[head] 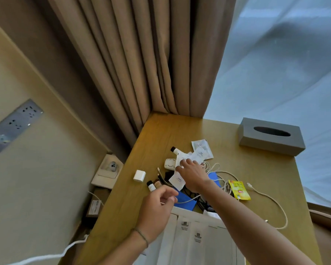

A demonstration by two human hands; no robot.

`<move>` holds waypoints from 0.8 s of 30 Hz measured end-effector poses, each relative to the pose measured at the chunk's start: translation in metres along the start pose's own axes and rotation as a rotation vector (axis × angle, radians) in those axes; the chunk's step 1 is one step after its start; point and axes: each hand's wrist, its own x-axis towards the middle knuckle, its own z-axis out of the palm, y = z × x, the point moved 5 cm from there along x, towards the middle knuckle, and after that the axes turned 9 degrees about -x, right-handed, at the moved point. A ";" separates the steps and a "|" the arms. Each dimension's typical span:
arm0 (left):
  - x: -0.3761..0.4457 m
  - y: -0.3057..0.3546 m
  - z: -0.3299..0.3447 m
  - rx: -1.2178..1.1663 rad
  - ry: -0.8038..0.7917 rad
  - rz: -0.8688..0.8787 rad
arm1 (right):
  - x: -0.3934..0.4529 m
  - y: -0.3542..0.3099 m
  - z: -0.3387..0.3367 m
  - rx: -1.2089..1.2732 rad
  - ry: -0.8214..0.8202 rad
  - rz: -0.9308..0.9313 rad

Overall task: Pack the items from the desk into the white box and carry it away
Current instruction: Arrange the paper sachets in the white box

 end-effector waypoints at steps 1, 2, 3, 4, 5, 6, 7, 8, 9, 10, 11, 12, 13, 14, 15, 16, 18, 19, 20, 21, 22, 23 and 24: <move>0.002 -0.001 -0.002 -0.006 0.008 -0.005 | 0.002 0.000 0.002 -0.026 0.009 -0.007; 0.003 -0.001 -0.004 -0.009 0.014 -0.010 | 0.003 0.001 0.002 -0.046 0.024 -0.010; 0.005 -0.002 -0.006 -0.010 0.016 -0.013 | 0.004 0.001 0.002 -0.066 0.037 -0.014; 0.007 -0.002 -0.008 -0.007 0.019 -0.012 | 0.004 0.002 0.001 -0.085 0.045 -0.019; 0.009 -0.002 -0.011 0.000 0.023 -0.008 | 0.004 0.003 0.000 -0.103 0.050 -0.022; 0.012 -0.002 -0.013 0.005 0.030 -0.005 | 0.003 0.005 0.000 -0.114 0.056 -0.022; 0.015 -0.002 -0.015 0.006 0.038 -0.005 | 0.002 0.008 -0.001 -0.113 0.065 -0.014; 0.019 -0.002 -0.017 0.006 0.046 -0.006 | 0.000 0.011 -0.002 -0.093 0.083 0.005; 0.023 -0.002 -0.018 0.009 0.052 -0.005 | -0.002 0.016 -0.005 -0.056 0.108 0.033; 0.028 -0.002 -0.019 0.014 0.057 -0.003 | -0.005 0.021 -0.010 -0.008 0.143 0.067; 0.034 -0.001 -0.019 0.022 0.059 0.001 | -0.008 0.026 -0.017 0.043 0.189 0.103; 0.041 -0.001 -0.019 0.033 0.060 0.009 | -0.013 0.033 -0.025 0.103 0.251 0.145; 0.048 -0.001 -0.018 0.048 0.061 0.015 | -0.018 0.040 -0.034 0.185 0.326 0.198; 0.056 -0.002 -0.016 0.063 0.062 0.013 | -0.024 0.048 -0.044 0.298 0.403 0.264; 0.063 -0.004 -0.013 0.075 0.062 0.000 | -0.031 0.056 -0.053 0.433 0.473 0.336; 0.071 -0.006 -0.011 0.085 0.060 -0.022 | -0.037 0.064 -0.061 0.570 0.525 0.405; 0.087 -0.012 -0.004 0.120 0.049 -0.081 | -0.047 0.074 -0.071 0.767 0.573 0.513; 0.095 -0.016 -0.001 0.152 0.046 -0.115 | -0.052 0.078 -0.076 0.838 0.593 0.544; 0.103 -0.019 0.002 0.180 0.042 -0.148 | -0.057 0.080 -0.080 0.918 0.608 0.564; 0.111 -0.023 0.005 0.200 0.037 -0.180 | -0.060 0.082 -0.085 1.010 0.613 0.576; 0.119 -0.026 0.008 0.215 0.032 -0.205 | -0.064 0.084 -0.089 1.105 0.607 0.580; 0.127 -0.029 0.011 0.229 0.029 -0.224 | -0.066 0.086 -0.093 1.182 0.596 0.581; 0.135 -0.032 0.014 0.243 0.030 -0.240 | -0.068 0.088 -0.098 1.245 0.587 0.582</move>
